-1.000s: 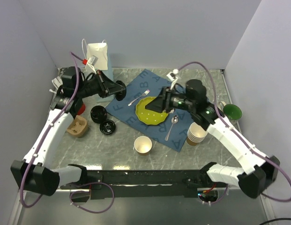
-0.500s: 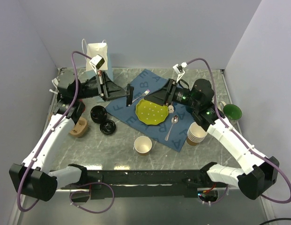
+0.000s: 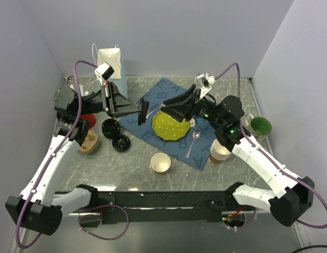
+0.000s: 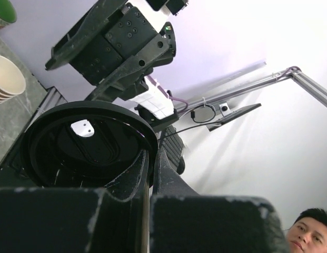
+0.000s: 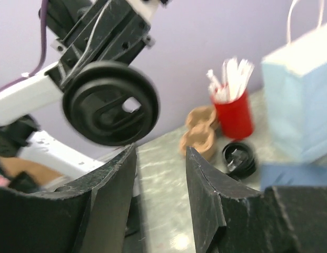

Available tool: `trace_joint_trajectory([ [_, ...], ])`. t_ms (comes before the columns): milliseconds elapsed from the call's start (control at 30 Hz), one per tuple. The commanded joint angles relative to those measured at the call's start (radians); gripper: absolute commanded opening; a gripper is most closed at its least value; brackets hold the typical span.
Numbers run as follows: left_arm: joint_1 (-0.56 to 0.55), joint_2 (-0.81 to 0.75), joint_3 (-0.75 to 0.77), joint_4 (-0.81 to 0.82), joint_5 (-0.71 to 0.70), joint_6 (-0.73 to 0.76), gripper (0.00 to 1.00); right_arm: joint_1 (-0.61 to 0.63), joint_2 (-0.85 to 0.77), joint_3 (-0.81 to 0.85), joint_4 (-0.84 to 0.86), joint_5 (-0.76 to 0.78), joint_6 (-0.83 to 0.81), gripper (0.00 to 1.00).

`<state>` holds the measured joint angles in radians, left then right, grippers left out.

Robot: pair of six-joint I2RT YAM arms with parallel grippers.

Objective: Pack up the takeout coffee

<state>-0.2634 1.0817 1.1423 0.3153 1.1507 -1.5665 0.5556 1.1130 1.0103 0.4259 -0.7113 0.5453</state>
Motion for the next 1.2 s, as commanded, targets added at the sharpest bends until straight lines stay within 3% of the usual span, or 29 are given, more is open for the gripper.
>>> trace_joint_trajectory([
  [0, -0.004, -0.039, -0.027, 0.139, -0.011, -0.145, 0.04, 0.05, 0.005, 0.083, 0.068, 0.033, -0.229, 0.5],
  [433, -0.008, -0.046, -0.026, 0.188, -0.037, -0.201, 0.06, 0.142, 0.068, 0.165, 0.056, 0.022, -0.355, 0.5],
  [867, -0.013, -0.071, -0.058, 0.191, -0.059, -0.208, 0.06, 0.17, 0.136, 0.246, 0.048, 0.006, -0.351, 0.47],
  [1167, -0.013, -0.062, -0.053, 0.237, -0.055, -0.24, 0.05, 0.182, 0.123, 0.183, 0.079, -0.011, -0.338, 0.41],
])
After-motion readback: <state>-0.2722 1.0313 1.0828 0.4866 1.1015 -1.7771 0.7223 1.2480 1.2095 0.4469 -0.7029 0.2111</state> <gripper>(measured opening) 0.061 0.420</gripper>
